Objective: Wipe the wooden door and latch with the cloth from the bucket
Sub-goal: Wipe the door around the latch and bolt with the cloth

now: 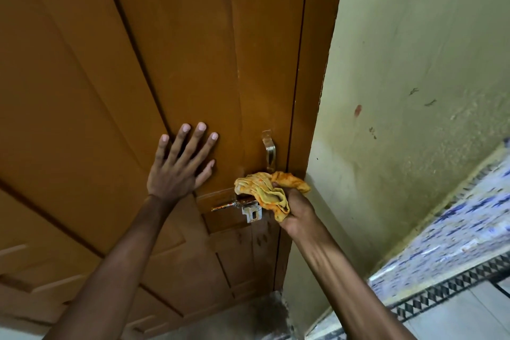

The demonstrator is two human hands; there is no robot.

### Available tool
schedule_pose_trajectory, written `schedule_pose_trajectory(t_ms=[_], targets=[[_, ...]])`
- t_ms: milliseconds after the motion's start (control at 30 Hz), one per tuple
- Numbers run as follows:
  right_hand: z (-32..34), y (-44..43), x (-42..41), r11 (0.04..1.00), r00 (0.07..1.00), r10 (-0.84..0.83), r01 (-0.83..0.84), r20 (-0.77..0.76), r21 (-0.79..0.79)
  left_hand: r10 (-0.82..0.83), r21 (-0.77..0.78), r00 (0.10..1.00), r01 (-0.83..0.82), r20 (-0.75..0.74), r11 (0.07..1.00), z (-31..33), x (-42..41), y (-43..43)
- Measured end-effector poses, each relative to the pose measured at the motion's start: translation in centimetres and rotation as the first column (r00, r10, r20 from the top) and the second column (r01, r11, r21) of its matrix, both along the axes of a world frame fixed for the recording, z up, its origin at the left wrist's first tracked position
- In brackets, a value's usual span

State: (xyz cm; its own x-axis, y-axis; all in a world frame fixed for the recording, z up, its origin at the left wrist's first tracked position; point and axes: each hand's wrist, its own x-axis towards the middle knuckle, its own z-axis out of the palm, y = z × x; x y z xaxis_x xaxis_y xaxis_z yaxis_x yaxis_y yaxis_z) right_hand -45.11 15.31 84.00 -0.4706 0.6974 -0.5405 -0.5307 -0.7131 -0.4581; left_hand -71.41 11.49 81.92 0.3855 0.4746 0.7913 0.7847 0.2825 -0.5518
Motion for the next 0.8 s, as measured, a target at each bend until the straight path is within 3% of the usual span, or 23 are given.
schedule_pose_trajectory(t_ms=[100, 200, 267, 300, 333, 367, 400, 467, 567, 667, 800], targets=[[0.2, 0.4, -1.3, 1.000, 0.995, -0.016, 0.018, 0.101, -0.022, 0.000, -0.002, 1.000, 0.000, 0.009, 1.000, 0.1, 0.1, -0.1], [0.4, -0.4, -0.4, 0.997, 0.990, -0.025, 0.015, 0.142, 0.070, 0.001, -0.006, 1.000, -0.001, -0.002, 1.000, -0.1, 0.0, 0.0], [0.5, -1.5, 0.8, 0.942, 0.907, -0.182, 0.050, 0.380, 0.331, 0.006, -0.001, 1.000, -0.006, -0.003, 1.000, -0.1, 0.0, 0.0], [0.4, -2.1, 1.4, 0.828, 0.767, -0.374, 0.023, 0.521, 0.560, 0.004, 0.000, 1.000, -0.004, -0.004, 1.000, -0.2, 0.0, 0.0], [0.1, -2.6, 1.8, 0.636, 0.612, -0.562, -0.110, 0.556, 0.764, 0.007, 0.003, 1.000, -0.007, -0.007, 1.000, -0.2, 0.0, 0.0], [-0.3, -2.8, 2.1, 0.393, 0.491, -0.725, -0.281, 0.483, 0.875, 0.013, 0.006, 1.000, -0.013, -0.011, 1.000, -0.1, -0.1, 0.0], [-0.4, -2.7, 2.2, 0.189, 0.400, -0.828, -0.458, 0.392, 0.869, 0.017, 0.007, 1.000, -0.017, -0.012, 1.000, -0.1, -0.1, 0.0], [-0.2, -1.2, 1.7, -0.052, 0.257, -0.944, -0.732, 0.206, 0.679, 0.016, -0.001, 1.000, -0.016, -0.007, 1.000, 0.0, 0.0, 0.0], [0.2, 1.6, 0.3, -0.150, 0.182, -0.981, -0.933, 0.069, 0.328, 0.016, -0.006, 1.000, -0.016, 0.006, 1.000, 0.0, 0.1, -0.1], [-0.2, 2.8, 0.1, -0.188, 0.187, -0.981, -0.982, -0.049, 0.027, 0.010, -0.018, 1.000, -0.010, 0.014, 1.000, 0.1, 0.0, -0.2], [-1.9, 2.5, -0.4, -0.125, 0.143, -0.987, -0.967, -0.067, -0.221, 0.002, -0.027, 1.000, -0.002, 0.028, 1.000, 0.2, 0.0, -0.2]])
